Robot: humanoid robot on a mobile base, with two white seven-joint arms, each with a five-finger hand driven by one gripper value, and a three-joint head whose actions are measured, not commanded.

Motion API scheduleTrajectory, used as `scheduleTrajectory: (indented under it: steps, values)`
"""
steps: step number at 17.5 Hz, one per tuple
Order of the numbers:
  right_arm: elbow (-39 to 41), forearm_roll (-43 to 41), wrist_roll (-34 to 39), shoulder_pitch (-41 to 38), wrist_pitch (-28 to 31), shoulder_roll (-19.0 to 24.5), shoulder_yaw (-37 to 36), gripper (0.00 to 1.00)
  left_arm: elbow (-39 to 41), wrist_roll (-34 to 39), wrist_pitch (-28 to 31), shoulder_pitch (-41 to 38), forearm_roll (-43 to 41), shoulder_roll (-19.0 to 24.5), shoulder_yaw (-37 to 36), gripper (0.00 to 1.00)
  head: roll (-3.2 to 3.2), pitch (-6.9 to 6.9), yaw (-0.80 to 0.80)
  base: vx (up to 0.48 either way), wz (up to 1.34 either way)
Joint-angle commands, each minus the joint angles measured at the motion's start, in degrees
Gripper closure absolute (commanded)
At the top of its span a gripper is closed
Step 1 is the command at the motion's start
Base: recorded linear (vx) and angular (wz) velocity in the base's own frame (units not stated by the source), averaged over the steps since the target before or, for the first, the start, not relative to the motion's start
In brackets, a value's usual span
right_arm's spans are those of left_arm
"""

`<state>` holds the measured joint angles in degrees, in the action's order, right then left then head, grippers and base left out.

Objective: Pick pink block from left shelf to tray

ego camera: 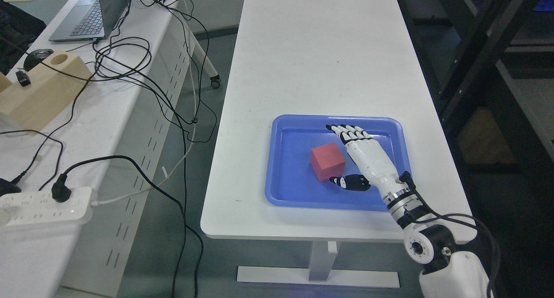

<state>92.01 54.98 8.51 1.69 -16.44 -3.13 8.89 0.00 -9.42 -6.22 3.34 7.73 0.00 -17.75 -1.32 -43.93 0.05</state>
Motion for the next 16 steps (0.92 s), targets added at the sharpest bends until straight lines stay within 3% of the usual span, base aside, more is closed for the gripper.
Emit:
scheduleTrajectory:
  steps: [1,6,13,16]
  values:
    - [0.6,-32.9,3.0,-1.1,-0.2,-0.2,-9.4,0.01,1.0,0.0,0.0,0.0,0.0,1.0,0.0,0.0,0.0,0.0,0.0,0.0,0.0]
    - [0.6,-49.2,2.9,-2.5,0.2,0.0,-14.4,0.01,1.0,0.0,0.0,0.0,0.0,1.0,0.0,0.0,0.0,0.0,0.0,-0.002,0.0]
    - [0.5,-69.9,3.0,-7.3,0.2,0.3,-15.6,0.0,1.0,0.0,0.0,0.0,0.0,1.0,0.0,0.0,0.0,0.0,0.0,-0.021,0.0]
    - [0.5,-74.0,3.2,-9.9,0.2,0.6,-15.7,0.0,1.0,0.0,0.1,0.0,0.0,1.0,0.0,0.0,0.0,0.0,0.0,-0.038,0.0]
